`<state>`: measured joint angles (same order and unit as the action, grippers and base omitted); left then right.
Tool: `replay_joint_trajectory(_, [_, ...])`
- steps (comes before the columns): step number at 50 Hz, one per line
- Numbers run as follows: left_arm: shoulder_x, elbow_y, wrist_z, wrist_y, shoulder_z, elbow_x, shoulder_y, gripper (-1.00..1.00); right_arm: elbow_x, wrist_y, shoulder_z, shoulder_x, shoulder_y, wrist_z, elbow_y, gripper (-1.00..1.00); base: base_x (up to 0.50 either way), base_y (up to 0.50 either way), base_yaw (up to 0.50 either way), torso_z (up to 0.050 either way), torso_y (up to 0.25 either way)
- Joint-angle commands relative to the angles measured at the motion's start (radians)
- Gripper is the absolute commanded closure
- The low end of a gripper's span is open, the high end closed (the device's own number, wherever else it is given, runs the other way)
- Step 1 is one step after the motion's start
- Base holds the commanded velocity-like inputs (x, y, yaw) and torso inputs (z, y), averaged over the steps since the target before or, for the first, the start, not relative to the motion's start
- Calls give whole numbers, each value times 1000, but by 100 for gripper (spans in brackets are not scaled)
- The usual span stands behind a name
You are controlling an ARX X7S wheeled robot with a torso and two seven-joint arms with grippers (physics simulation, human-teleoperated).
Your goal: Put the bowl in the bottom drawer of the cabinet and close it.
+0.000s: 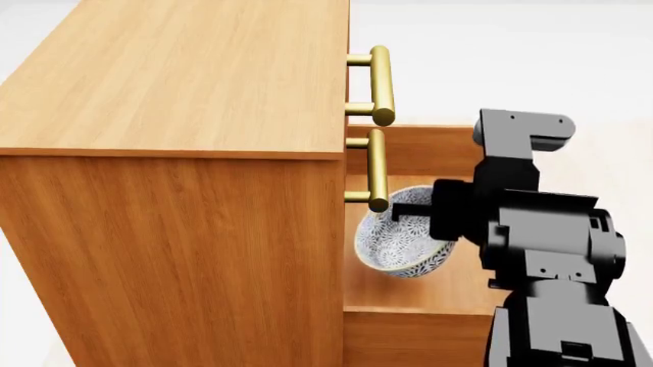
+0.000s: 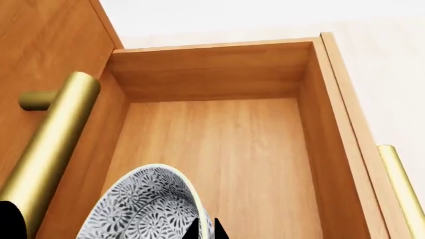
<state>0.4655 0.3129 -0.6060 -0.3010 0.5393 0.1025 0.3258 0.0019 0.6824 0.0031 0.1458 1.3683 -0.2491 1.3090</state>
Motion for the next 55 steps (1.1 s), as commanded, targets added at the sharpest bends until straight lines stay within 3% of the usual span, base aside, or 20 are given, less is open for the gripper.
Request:
replay_joint_trajectory(1, [1,1,-1,2,1,1,-2,-100,2,-1,19,-1,-6,-6,0,100,0,0,0,0,0])
replay_joint_trajectory(32, [2,-10,-4,-6,4,4,-7,-100,-2,-49,53,8,-56,-8,0,100,0,0,0,1,0])
replay_joint_trajectory(33, [2,-12,-4,-7,4,2,-8,-100,-4,-51,51,9,-56,-8,0,-100,0,0,0,0,0])
replay_joint_trajectory(55, [5,-3,-7,1,8,3,-7,-100,-20,-153,-12,33,-43,30,0,-100,0,0,0,0,0])
